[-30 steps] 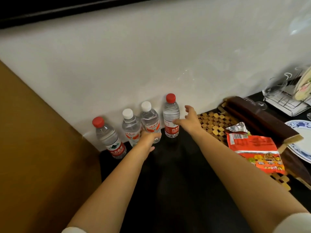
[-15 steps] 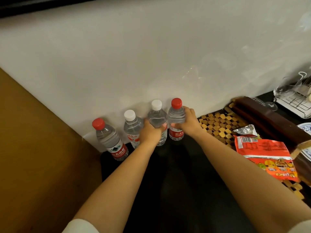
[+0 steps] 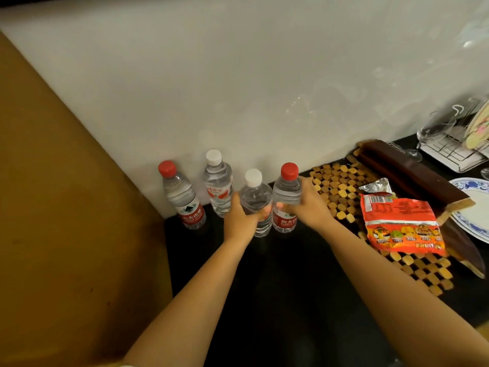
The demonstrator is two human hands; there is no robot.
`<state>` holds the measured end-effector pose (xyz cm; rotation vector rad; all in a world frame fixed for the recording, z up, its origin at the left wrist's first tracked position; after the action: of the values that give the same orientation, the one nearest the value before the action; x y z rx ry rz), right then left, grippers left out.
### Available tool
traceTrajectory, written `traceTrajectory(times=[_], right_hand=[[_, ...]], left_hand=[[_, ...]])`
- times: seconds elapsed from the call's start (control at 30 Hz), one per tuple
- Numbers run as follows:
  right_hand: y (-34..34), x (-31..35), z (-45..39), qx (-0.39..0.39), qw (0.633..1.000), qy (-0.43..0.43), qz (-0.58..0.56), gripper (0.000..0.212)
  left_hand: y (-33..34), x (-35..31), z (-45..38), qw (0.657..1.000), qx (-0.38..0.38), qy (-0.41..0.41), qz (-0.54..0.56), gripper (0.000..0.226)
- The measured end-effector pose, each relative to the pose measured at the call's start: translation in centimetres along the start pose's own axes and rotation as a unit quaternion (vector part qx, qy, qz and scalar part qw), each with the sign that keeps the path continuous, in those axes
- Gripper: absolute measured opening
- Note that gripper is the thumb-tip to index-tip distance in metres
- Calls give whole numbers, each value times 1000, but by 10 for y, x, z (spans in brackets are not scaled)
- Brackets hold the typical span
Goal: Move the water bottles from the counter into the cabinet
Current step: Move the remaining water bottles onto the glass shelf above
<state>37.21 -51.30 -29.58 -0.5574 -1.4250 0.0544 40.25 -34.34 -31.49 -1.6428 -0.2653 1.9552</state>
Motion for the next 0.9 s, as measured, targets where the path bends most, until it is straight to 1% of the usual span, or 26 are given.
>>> traceTrajectory(times=[0.1,0.23,0.37,0.43,0.53,0.63,0.73,0.83,0.9], right_hand=[[-1,-6,42,-50,998,6,-29,65],[17,0,102,-57,994,6,-95,64],[36,35,165,-68,988,-30,-139,55],[42,67,195,-74,985,-57,-145,54],[50,124,241,-107,982,-101,-120,55],[64,182,288,-118,976,-137,-122,48],[83,235,325,-105,968,-153,-168,40],[107,287,353,-77,953,-181,-232,40],[123,319,365,-51,940,-199,-272,39]], left_hand=[[-1,15,36,999,28,2,18,65],[-10,39,84,997,56,-28,41,61],[-36,65,142,990,87,-62,97,56],[-53,70,172,983,108,-56,138,49],[-91,64,218,968,141,-25,204,33],[-140,52,259,952,160,16,260,37],[-194,36,291,935,169,80,302,42],[-258,25,314,920,159,135,331,33],[-297,14,326,913,150,179,334,35]])
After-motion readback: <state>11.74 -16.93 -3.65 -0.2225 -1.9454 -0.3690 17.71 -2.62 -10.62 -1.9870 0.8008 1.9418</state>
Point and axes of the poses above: each hand's wrist, its own z-axis away from the middle knuckle, its own y-axis out of the palm, x = y × z, the point moved 10 cm from there along -z, towards the middle knuckle, and after that the axes turned 14 degrees about -z, right-handed, at the moved point
